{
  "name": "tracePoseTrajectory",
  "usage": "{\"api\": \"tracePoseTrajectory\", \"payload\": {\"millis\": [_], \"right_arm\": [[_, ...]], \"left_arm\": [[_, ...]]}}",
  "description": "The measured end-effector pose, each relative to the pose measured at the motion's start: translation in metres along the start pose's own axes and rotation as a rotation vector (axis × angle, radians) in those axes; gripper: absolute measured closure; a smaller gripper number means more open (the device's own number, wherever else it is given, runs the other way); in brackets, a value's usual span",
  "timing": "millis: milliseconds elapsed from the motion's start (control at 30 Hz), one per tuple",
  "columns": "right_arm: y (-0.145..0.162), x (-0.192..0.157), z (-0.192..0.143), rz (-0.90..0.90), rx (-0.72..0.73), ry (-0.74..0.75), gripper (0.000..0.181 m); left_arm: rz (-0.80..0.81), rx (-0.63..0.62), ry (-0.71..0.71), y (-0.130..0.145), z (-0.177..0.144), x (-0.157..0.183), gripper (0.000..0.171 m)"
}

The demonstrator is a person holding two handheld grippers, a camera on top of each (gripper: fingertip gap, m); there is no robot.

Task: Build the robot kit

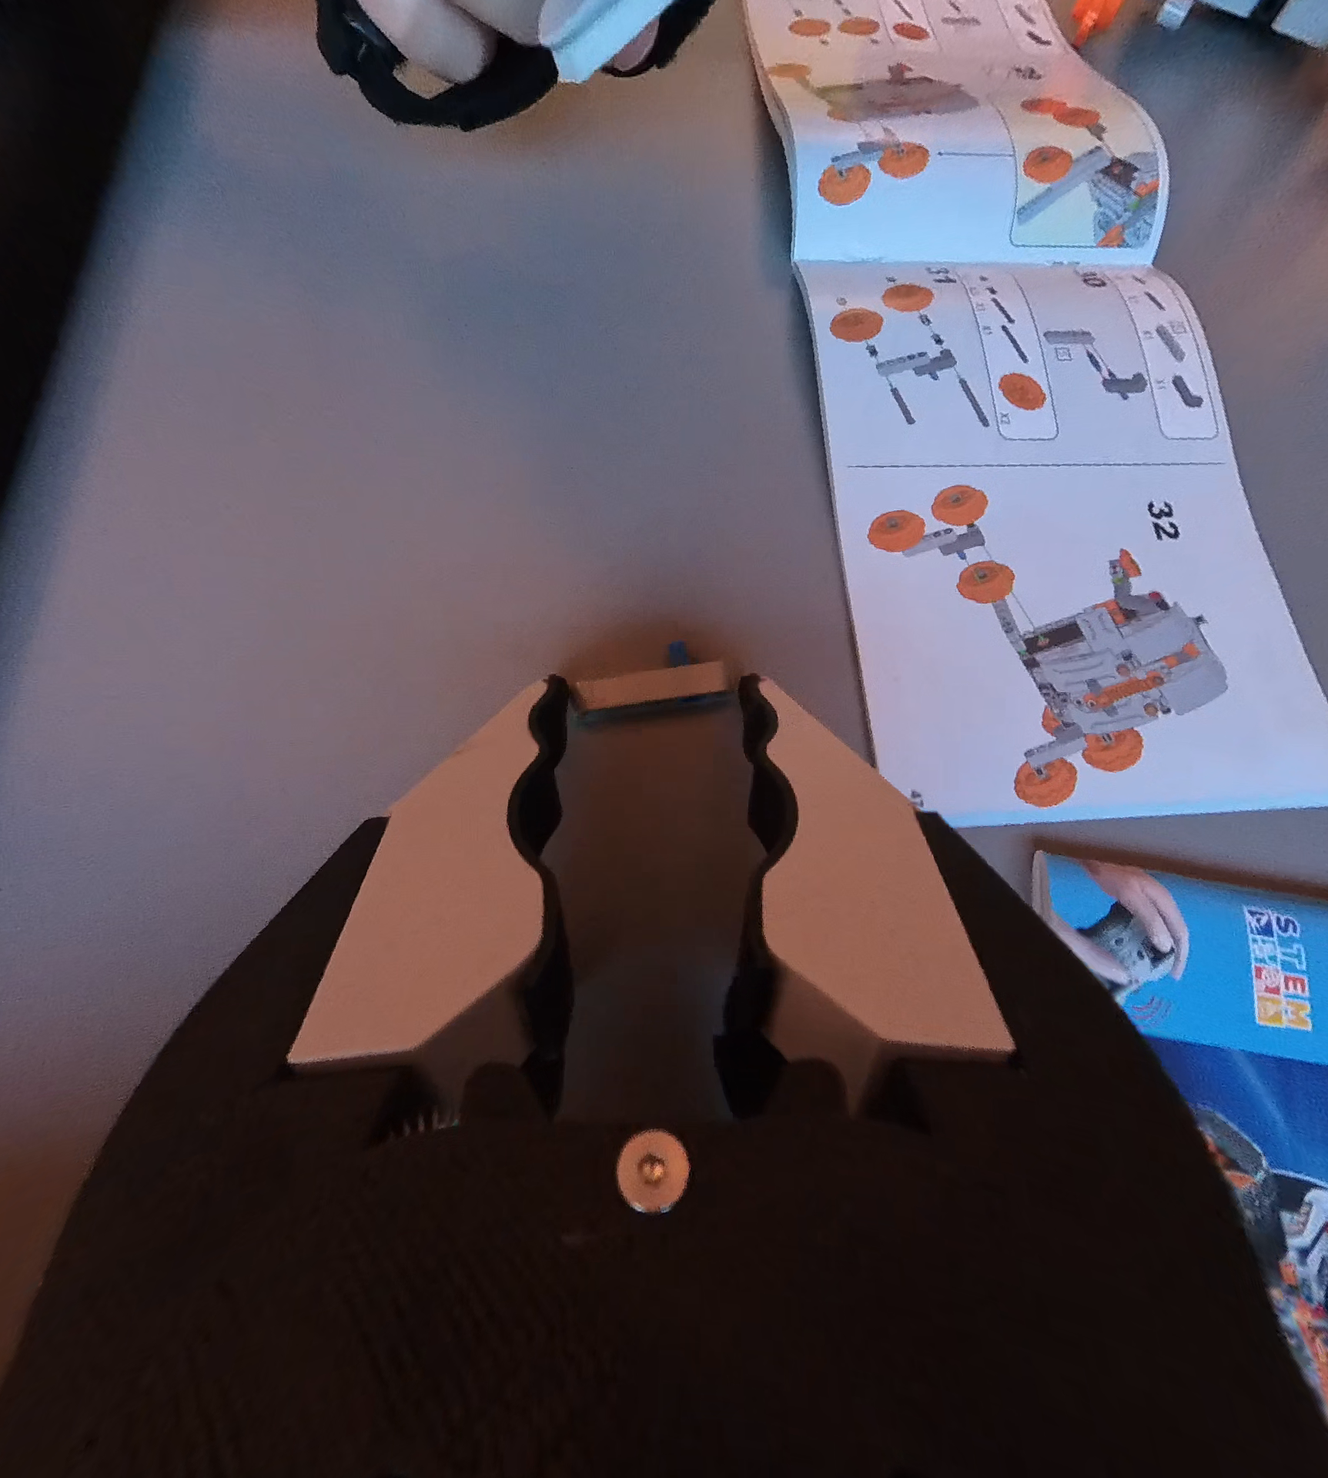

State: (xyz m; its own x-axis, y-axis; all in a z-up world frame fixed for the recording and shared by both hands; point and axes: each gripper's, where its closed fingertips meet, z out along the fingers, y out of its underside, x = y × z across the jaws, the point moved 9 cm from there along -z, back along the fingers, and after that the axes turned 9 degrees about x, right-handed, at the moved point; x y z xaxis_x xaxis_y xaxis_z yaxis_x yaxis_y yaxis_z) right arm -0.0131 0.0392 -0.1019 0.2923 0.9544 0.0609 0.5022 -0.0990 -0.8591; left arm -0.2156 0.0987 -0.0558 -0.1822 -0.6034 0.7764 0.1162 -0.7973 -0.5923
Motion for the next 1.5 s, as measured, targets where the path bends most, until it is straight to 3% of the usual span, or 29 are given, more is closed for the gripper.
{"api": "tracePoseTrajectory", "payload": {"millis": [200,267,400,667,967,1167,1500], "right_arm": [[-0.001,0.004,0.004,0.057,-0.005,-0.033,0.142],[-0.001,0.002,0.004,0.036,-0.007,-0.020,0.126],[-0.001,0.000,0.003,0.025,-0.005,-0.036,0.141],[-0.002,-0.002,0.003,0.001,-0.003,-0.026,0.143],[-0.013,-0.003,0.004,-0.060,0.030,0.090,0.143],[-0.041,-0.017,-0.010,-0.210,0.242,0.227,0.144],[-0.041,-0.009,-0.025,-0.171,0.299,0.317,0.143]], "left_arm": [[-0.015,-0.017,-0.003,0.003,0.002,-0.003,0.168],[-0.034,-0.025,-0.005,0.006,0.003,-0.005,0.168],[-0.040,-0.027,-0.011,0.008,0.004,-0.006,0.168],[-0.050,-0.023,-0.027,0.011,0.003,-0.008,0.168],[-0.032,-0.047,-0.073,0.015,0.004,-0.011,0.167],[-0.016,-0.068,-0.087,0.017,0.006,-0.011,0.168],[0.057,-0.099,-0.098,0.013,0.013,0.000,0.167]]}}
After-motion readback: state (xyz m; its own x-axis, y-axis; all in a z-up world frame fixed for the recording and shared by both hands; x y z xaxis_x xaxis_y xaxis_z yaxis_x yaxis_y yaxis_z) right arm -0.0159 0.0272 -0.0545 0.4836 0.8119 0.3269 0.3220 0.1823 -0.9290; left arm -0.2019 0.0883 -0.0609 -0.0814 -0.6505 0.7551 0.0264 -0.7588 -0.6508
